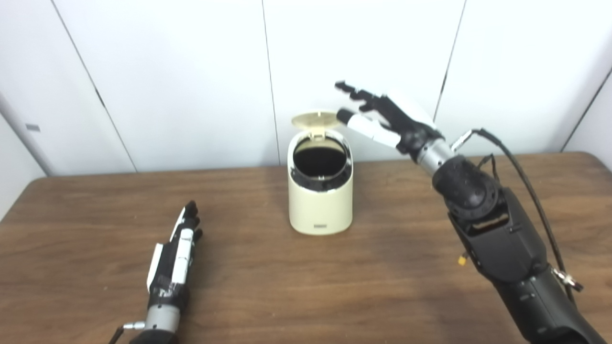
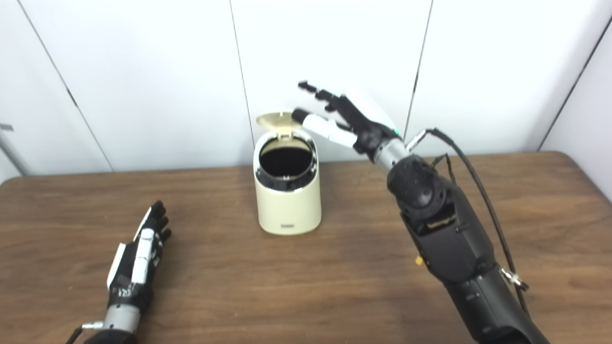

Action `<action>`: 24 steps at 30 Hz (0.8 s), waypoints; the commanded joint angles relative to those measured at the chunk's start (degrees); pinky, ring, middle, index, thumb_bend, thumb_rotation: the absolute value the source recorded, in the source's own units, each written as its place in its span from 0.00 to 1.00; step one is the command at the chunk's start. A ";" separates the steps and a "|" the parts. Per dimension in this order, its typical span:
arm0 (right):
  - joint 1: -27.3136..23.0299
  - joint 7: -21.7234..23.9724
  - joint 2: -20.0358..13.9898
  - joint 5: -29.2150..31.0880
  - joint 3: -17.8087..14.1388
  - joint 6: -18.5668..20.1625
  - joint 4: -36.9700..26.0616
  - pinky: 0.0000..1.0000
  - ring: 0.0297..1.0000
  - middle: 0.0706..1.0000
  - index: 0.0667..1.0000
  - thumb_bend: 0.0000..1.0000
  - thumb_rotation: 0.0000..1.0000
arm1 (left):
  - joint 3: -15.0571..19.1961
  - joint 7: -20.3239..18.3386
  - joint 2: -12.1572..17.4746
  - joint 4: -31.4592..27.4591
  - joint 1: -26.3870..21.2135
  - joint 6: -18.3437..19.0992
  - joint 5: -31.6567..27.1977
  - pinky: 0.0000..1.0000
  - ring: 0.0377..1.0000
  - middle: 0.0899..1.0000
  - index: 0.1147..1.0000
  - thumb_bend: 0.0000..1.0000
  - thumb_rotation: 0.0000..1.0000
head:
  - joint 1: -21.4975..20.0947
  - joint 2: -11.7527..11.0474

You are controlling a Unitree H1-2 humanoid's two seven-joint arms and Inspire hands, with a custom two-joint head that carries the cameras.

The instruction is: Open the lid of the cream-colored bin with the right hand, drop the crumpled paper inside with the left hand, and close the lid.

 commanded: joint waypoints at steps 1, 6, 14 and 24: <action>-3.44 0.63 -1.20 -0.85 0.44 -2.89 -0.82 0.87 0.91 0.92 0.89 0.54 1.00 | -0.98 0.18 -1.42 3.41 1.96 -0.95 0.25 0.99 1.00 1.00 1.00 0.53 0.92 | 0.25 -0.09; -3.46 2.28 -2.20 -2.79 1.73 -3.51 -0.99 0.87 0.91 0.92 0.89 0.54 1.00 | -1.48 0.51 -1.70 3.28 2.23 -1.03 1.04 0.97 1.00 1.00 1.00 0.53 0.91 | 0.79 -0.09; -2.92 4.75 -3.09 -4.04 2.95 -3.80 -1.64 0.87 0.93 0.92 0.89 0.57 1.00 | -1.40 0.51 -2.03 3.52 2.07 -1.34 0.35 0.95 1.00 1.00 1.00 0.54 0.90 | 1.50 0.20; -1.70 7.30 -4.12 -5.83 3.93 -3.69 -3.32 0.91 0.98 0.93 0.88 0.58 1.00 | -1.02 0.58 -2.43 3.71 1.86 -1.45 -0.07 0.92 1.00 1.00 1.00 0.56 0.87 | 1.57 0.78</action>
